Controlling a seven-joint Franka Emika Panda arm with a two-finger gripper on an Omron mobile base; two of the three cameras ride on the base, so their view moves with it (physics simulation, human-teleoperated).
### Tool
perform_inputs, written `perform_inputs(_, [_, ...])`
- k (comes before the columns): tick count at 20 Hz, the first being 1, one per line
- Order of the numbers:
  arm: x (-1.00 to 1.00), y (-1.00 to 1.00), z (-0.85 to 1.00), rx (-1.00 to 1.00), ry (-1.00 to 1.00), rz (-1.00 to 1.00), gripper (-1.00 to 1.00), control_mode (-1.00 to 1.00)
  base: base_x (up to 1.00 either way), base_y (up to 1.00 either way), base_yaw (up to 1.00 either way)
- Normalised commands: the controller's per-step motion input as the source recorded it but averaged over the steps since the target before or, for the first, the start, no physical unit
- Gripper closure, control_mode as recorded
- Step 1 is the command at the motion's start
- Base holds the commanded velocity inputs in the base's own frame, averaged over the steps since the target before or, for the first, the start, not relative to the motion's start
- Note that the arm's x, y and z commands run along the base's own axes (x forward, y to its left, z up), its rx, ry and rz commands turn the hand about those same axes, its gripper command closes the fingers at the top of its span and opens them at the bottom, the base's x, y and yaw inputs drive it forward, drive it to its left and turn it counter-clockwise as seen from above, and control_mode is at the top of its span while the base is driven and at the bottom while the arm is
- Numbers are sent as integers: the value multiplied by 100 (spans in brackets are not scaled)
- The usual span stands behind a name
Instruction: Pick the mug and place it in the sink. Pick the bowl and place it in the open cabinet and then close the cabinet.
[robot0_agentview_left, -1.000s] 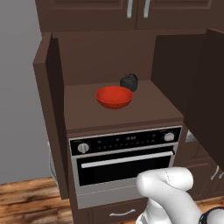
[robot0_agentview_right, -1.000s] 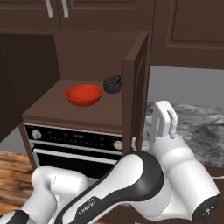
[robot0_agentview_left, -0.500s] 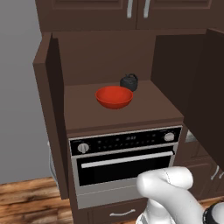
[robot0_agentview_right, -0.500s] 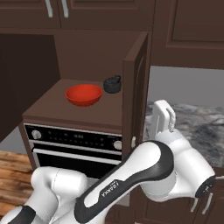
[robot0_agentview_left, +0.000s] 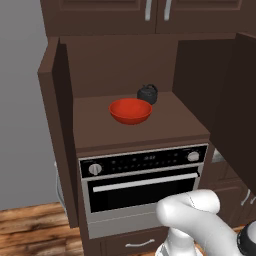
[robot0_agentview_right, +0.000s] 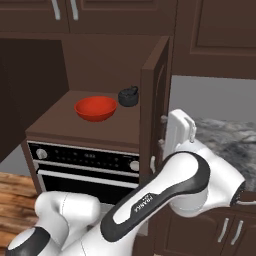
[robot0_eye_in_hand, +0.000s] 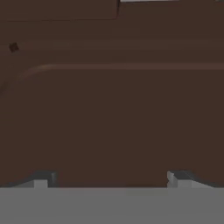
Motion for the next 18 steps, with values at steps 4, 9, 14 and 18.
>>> perform_inputs(4, [10, 46, 0, 0, 0, 21, -100, -100, 0, 0, 0])
perform_inputs(9, [6, 66, -1, 0, 0, 19, -100, -100, 0, 0, 0])
perform_inputs(14, [0, 68, 0, -2, -9, 10, -100, -100, 0, 0, 0])
perform_inputs(18, [0, 61, 0, -1, -16, 0, -100, -100, 0, 0, 0])
